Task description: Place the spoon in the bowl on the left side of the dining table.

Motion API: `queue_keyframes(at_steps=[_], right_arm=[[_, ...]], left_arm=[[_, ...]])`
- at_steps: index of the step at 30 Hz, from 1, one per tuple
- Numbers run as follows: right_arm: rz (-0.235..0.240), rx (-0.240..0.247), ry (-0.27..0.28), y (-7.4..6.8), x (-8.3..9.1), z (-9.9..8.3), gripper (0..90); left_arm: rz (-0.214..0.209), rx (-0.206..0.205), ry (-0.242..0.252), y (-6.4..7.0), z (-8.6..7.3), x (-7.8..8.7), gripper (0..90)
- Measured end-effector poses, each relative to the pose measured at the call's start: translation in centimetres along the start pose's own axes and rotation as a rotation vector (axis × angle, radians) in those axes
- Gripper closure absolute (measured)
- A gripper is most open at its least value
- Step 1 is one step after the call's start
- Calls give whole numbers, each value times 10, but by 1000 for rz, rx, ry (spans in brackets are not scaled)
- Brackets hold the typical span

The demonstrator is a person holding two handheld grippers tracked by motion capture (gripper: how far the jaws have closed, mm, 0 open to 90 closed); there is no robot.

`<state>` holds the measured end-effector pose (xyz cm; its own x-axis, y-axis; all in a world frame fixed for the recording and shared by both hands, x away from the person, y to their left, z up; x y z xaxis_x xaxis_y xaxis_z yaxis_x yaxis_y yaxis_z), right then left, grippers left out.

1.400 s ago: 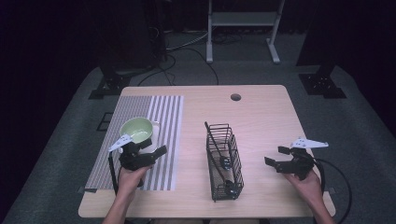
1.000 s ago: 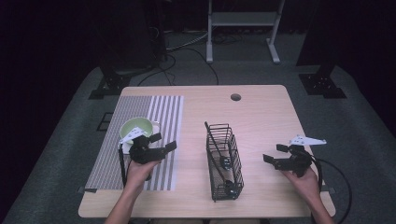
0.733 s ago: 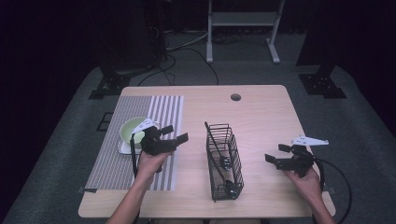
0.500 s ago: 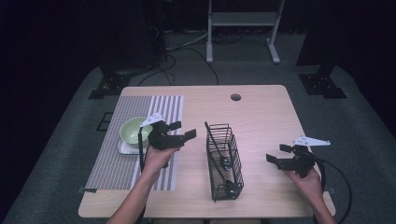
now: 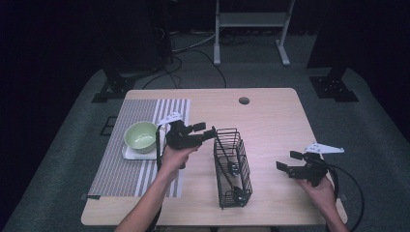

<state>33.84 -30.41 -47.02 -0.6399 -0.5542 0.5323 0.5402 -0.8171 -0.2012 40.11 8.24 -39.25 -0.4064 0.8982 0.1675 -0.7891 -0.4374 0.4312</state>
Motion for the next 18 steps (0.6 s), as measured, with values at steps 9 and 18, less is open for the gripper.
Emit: queue_keyframes(at_steps=[9, 18], right_arm=[[4, 7, -7, 0, -2, 0, 137], [5, 7, -6, 0, 0, -1, 138]], left_arm=[[-24, 65, -14, -9, 3, -12, 534], [-35, 76, -15, -14, -1, -14, 791]])
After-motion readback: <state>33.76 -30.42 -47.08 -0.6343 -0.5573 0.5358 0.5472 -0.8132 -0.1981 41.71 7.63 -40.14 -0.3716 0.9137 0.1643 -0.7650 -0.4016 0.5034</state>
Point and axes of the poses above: each handheld gripper's, and its own axes: x roughly backward along the jaws, z roughly out of its top, y roughly to its right, the point moved 3 cm from there along -x, roughly forward along the jaws, and after that the axes turned 3 degrees about -z, right-handed, at the moved point
